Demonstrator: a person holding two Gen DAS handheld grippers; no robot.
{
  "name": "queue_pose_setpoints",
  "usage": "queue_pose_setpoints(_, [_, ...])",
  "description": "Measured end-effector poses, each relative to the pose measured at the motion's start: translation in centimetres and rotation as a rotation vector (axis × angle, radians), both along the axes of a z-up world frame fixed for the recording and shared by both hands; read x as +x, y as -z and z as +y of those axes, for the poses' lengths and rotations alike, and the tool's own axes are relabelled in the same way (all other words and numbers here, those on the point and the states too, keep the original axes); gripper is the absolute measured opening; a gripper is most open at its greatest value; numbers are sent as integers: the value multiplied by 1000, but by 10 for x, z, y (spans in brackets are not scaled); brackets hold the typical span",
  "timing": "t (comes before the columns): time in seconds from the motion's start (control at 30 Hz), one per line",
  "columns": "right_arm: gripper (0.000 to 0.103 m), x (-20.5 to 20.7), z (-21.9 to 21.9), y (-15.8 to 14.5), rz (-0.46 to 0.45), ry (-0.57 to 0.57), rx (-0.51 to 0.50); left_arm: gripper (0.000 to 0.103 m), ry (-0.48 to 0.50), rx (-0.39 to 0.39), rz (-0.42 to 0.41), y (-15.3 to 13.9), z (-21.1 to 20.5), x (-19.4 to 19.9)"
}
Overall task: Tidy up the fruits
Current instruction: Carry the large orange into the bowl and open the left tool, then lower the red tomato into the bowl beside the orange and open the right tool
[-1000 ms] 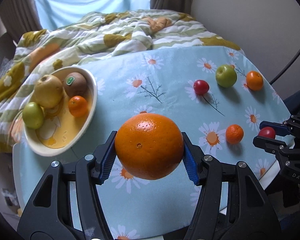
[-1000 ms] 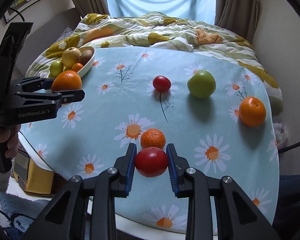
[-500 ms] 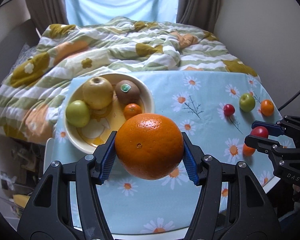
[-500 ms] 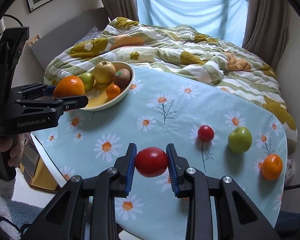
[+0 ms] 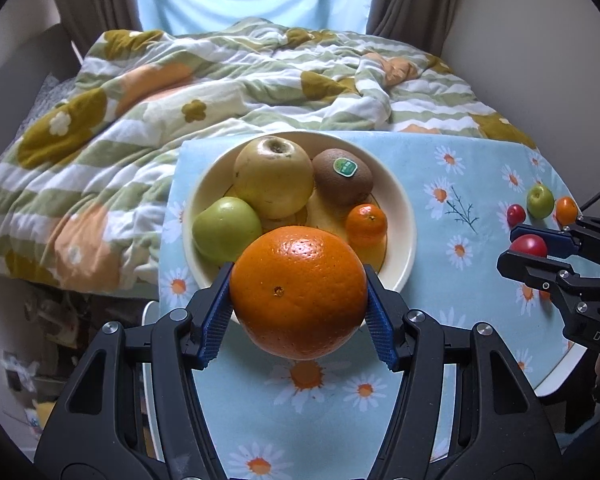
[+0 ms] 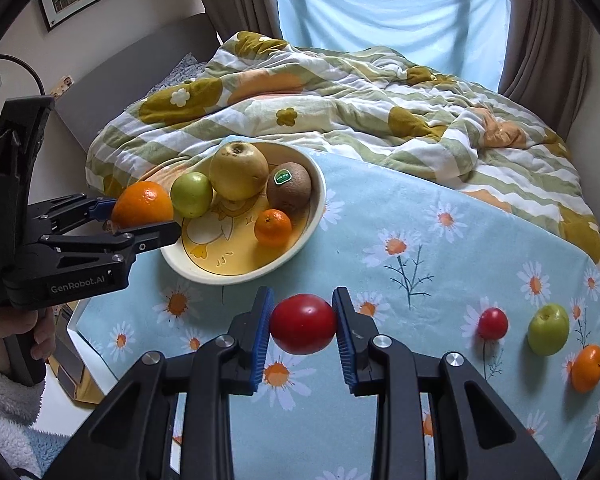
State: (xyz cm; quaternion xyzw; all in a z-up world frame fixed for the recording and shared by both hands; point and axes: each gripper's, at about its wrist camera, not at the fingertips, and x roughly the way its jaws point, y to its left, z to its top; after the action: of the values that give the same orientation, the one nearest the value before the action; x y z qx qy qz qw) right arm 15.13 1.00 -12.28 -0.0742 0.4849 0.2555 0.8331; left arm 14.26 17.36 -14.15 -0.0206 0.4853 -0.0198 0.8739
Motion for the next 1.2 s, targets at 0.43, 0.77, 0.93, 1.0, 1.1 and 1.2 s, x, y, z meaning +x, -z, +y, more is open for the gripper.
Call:
queue_pose_setpoints(0.43, [28,15,30,18,35,108,-16,66,154,-1,3,31,6,23])
queue_pose_setpoints(0.77, [28,20,32,15,30,167,-16,103,202,-15,-13,28,5,18])
queue_pose_setpoints(0.93, [28,22,34,11,20,154,-18,103,186,-29,-3,24,10,10])
queue_pose_setpoints(1.0, [28,23,36,10,16,139,-19,103,172,-37,6,23,12,6])
queue_pose_setpoints(1.1, [28,25,42,8,12,114,-12,103,152,-27,6,20,16,-2])
queue_pose_setpoints(1.2, [28,28,47,10,25,92,12,103,130,-17,7,17,20,-8])
